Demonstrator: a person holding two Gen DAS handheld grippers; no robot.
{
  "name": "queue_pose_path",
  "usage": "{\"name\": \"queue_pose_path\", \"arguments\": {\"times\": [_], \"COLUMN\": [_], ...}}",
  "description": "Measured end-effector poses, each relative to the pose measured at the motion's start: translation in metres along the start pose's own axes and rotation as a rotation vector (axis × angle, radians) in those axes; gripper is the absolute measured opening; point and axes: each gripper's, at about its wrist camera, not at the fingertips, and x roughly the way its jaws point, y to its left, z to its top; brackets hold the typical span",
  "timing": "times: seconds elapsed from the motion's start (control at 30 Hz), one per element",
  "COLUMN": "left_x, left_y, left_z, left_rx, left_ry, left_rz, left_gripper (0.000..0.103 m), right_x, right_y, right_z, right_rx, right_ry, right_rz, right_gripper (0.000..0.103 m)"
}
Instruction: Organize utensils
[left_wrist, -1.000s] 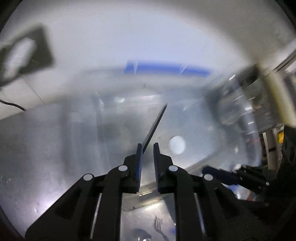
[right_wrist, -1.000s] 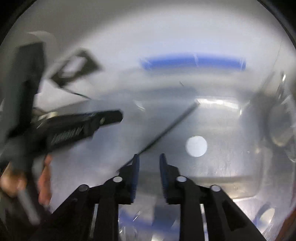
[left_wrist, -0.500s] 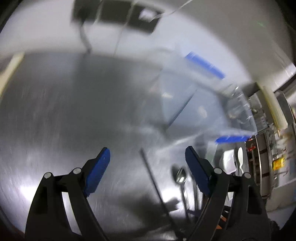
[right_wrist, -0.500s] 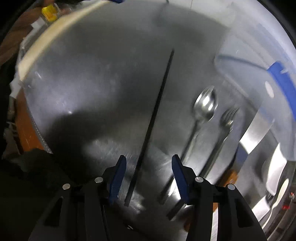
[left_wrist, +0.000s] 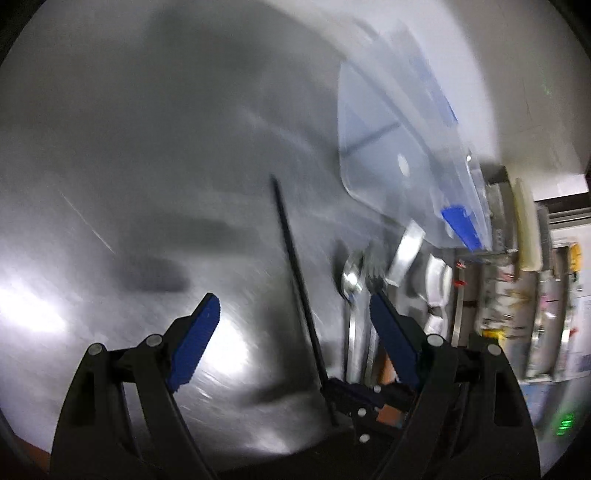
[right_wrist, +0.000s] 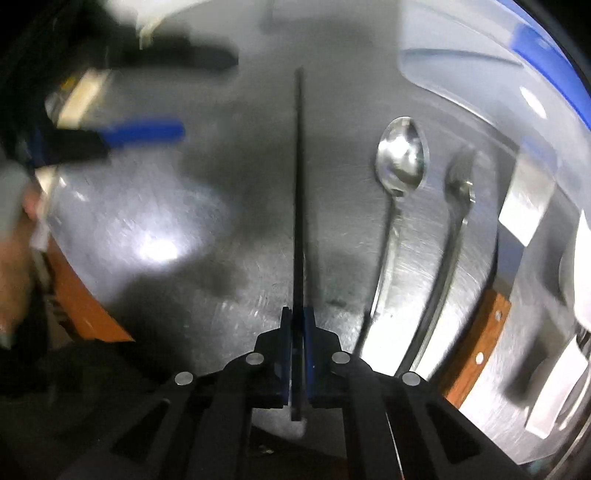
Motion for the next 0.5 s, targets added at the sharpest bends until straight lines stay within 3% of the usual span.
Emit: {"name": "queue_pose_path", "arguments": {"times": [0.17,0.27,0.33,0.37,0.43,0.5], "left_x": [0.030,0.045,0.056,0.059,0.073,0.079], "left_y": [-0.008,-0.016,-0.018,-0.016,-0.011,-0.005], "left_z": [-0.014,-0.020,-0.022,-0.023,-0.027,-0.031], "left_rx": [-0.052,-0.067,-0.088,-0.106,-0.148,-0.186], "left_ry": [0.111,0.135,0.154,0.161,0.189,0.201], "left_rz": [-0.090,-0.124,-0.094,-0.076,-0.055,-0.058], "left_gripper": [0.079,0.074,0.054,0.050,0.019,0.008], "right_x": [-0.027,-0.036,-0.038,-0.038,-0.039,-0.029], "right_y": [-0.017,-0.019,-0.021,-0.021,-0.022,-0.037], "right_z": [-0.001,0.001,-0.002,-0.001,-0.008,-0.012], "right_rx": [0.064,0.067,0.063,0.060,0.054,0.046], "right_ry": [-0.014,-0.010,-0.006,-0.003,0.000,0.006], "right_rz": [0.182,0.226,0.239,0.245,0.252,0.258], "right_gripper": [0.007,0.007,0.007,0.007,0.007,0.007]}}
